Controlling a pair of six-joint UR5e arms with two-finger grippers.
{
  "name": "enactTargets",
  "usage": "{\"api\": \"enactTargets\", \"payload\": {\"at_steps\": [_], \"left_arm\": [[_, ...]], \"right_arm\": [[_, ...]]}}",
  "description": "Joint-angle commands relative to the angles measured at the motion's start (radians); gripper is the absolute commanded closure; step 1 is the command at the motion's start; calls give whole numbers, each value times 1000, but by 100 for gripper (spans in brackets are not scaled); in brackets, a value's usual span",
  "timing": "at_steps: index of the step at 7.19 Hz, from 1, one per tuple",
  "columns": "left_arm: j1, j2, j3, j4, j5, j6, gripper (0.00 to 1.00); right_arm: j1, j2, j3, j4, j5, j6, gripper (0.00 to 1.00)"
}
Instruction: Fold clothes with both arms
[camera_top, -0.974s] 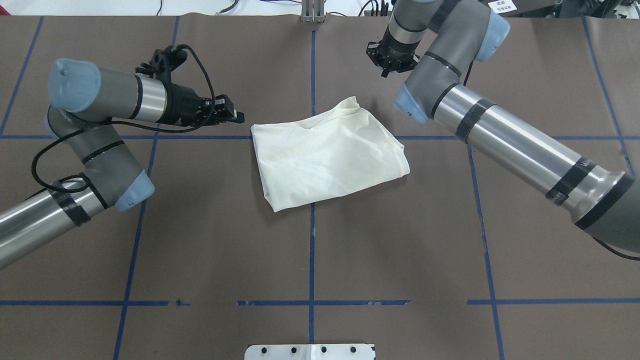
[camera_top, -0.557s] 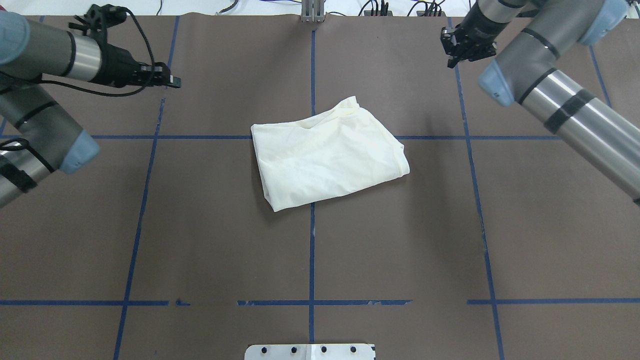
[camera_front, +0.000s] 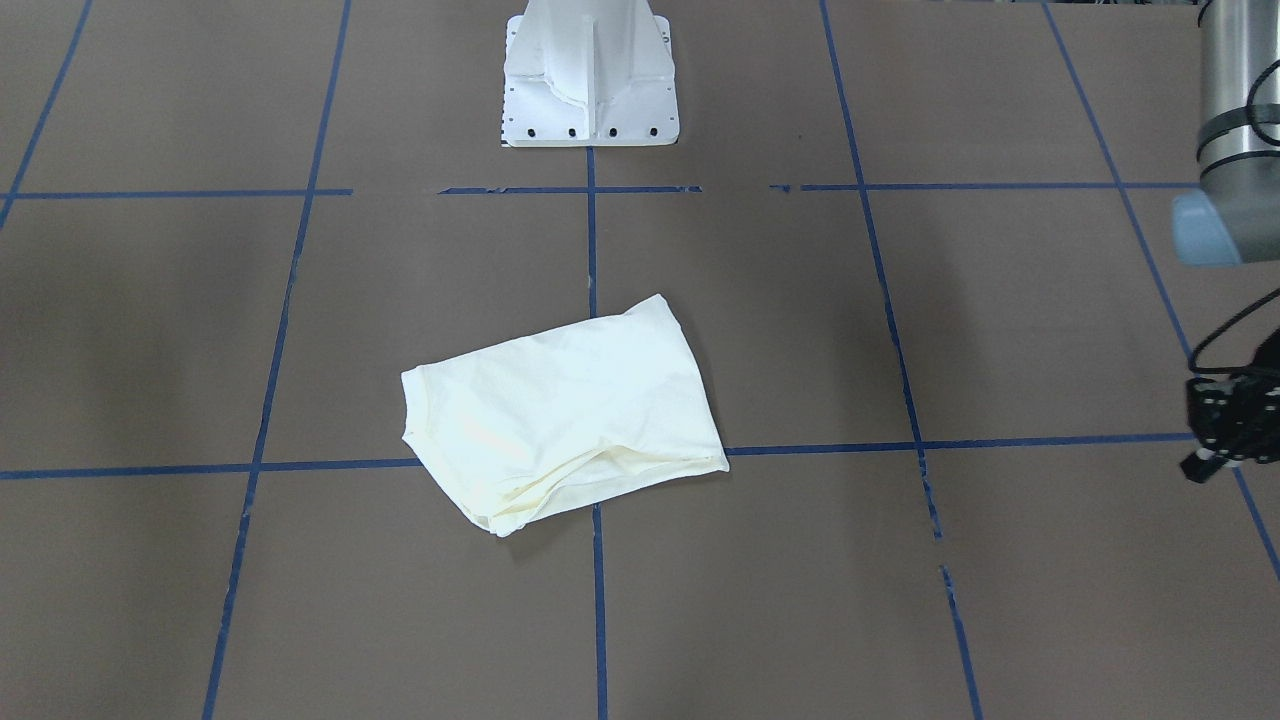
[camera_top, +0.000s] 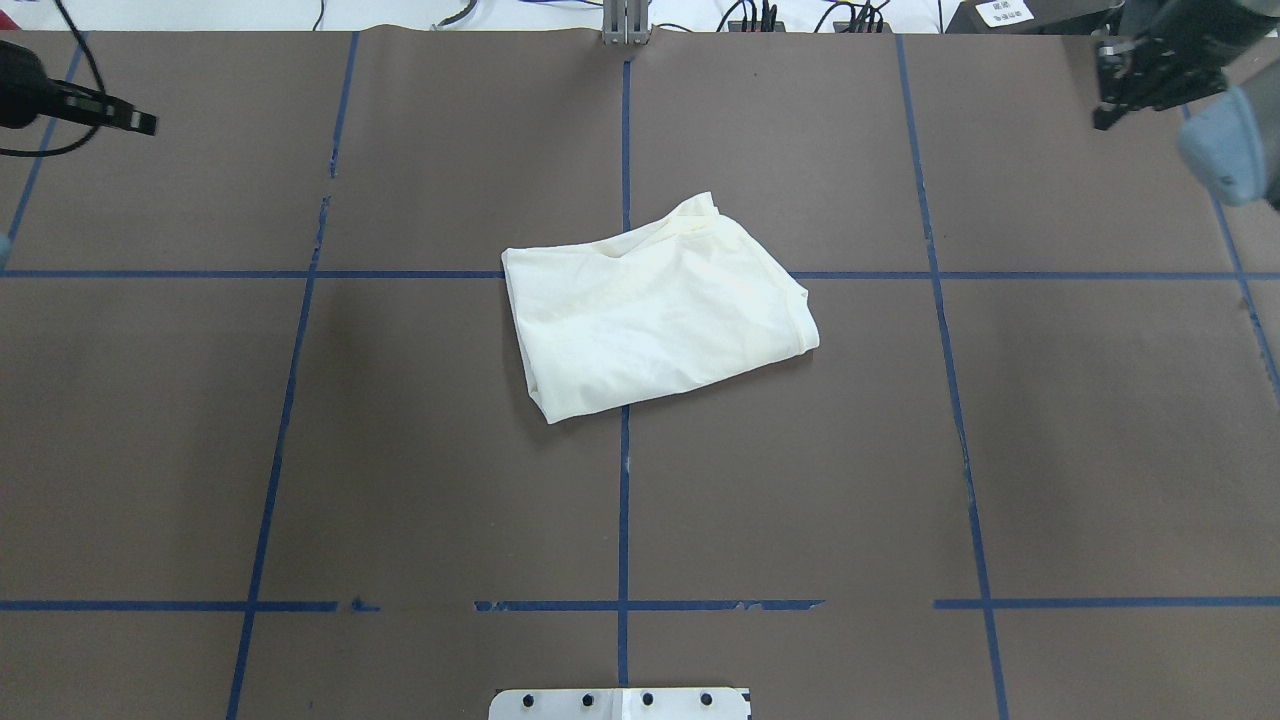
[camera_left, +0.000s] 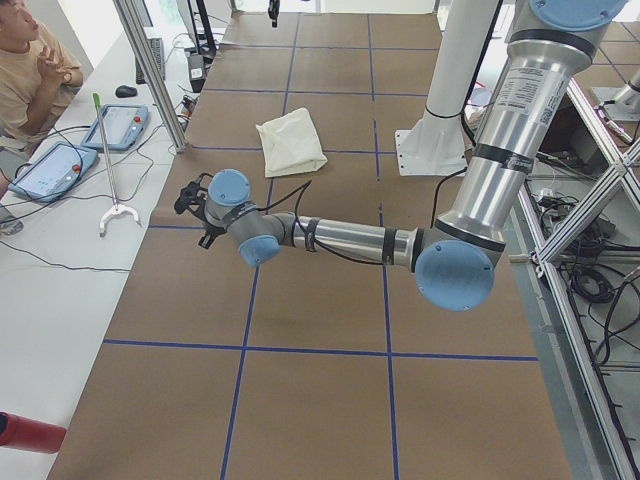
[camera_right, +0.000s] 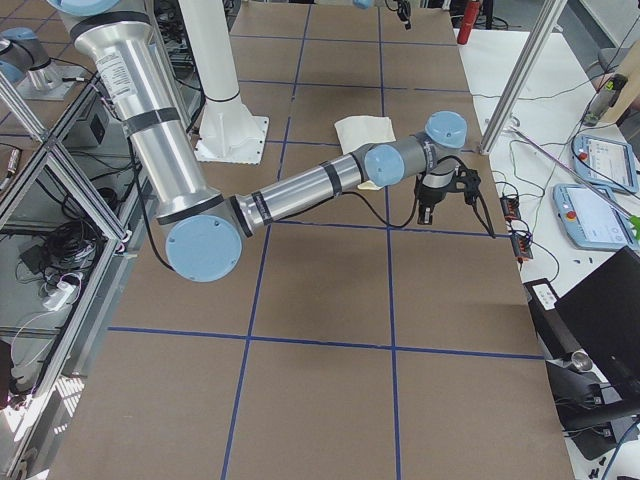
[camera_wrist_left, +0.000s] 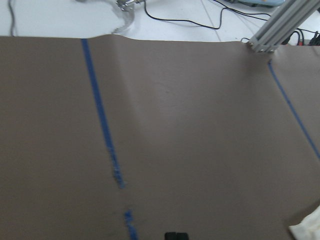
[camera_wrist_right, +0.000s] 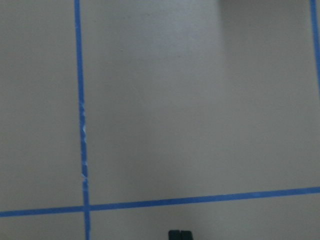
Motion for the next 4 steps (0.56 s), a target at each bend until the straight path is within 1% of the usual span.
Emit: {"api": "enactTargets", "payload": {"at_steps": [1, 2, 3, 4], "left_arm": [[-143, -1, -66, 437, -5, 313, 49], [-193, -3, -127, 623, -7, 413, 0], [-209, 13, -208, 775, -7, 423, 0], [-209, 43, -284, 863, -5, 428, 0]], "right_arm": [[131, -165, 111, -52, -4, -208, 1], [152, -199, 128, -50, -6, -229, 0], [169, -224, 146, -52, -9, -235, 0], [171, -232, 151, -52, -12, -235, 0]]}}
